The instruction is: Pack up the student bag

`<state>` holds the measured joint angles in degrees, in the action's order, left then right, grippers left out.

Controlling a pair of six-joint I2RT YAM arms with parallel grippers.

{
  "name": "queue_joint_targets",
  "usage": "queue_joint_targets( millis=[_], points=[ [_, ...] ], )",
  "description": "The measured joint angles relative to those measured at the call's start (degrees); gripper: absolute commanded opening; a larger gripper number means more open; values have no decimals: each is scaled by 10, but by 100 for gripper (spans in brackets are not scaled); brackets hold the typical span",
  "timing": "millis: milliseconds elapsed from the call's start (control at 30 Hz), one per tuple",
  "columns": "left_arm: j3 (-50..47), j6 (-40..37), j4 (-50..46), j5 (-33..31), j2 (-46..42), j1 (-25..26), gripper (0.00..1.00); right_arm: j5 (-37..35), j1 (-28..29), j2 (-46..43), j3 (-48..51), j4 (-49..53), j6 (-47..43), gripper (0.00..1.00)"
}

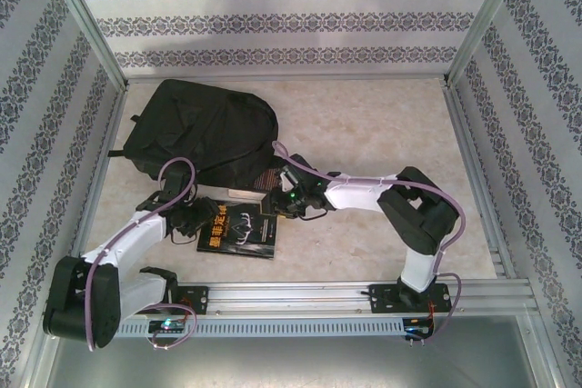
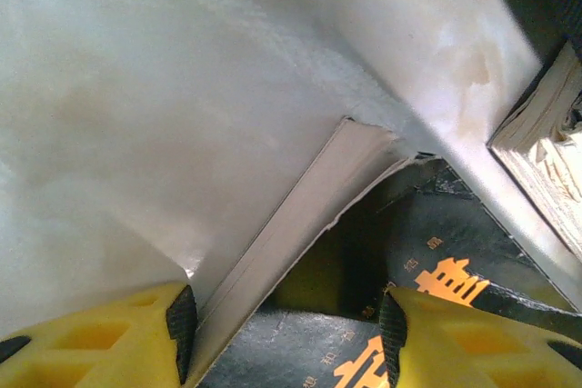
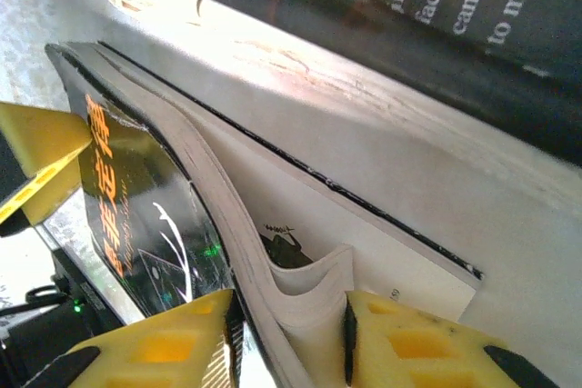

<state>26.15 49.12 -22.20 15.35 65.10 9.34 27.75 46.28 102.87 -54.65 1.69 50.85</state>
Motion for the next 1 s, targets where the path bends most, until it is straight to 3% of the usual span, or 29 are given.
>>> queue_joint_targets(
  millis=[67,200,367,567,1000],
  points=[
    [5,-5,-1,-2,4,4,61,2,0,-5,7,-3,2,12],
    [25,-15,-15,-5,7,22,73,3,0,-21,27,-9,13,2],
    [75,-17,-81,-20,-61,27,81,3,-7,-50,68,-39,54,0],
    [90,20,-134,-16,-160,27,84,18,-43,-88,156,-124,143,0],
    [-80,201,-111,55,-257,30,78,56,-45,-38,231,-345,319,0]
  ],
)
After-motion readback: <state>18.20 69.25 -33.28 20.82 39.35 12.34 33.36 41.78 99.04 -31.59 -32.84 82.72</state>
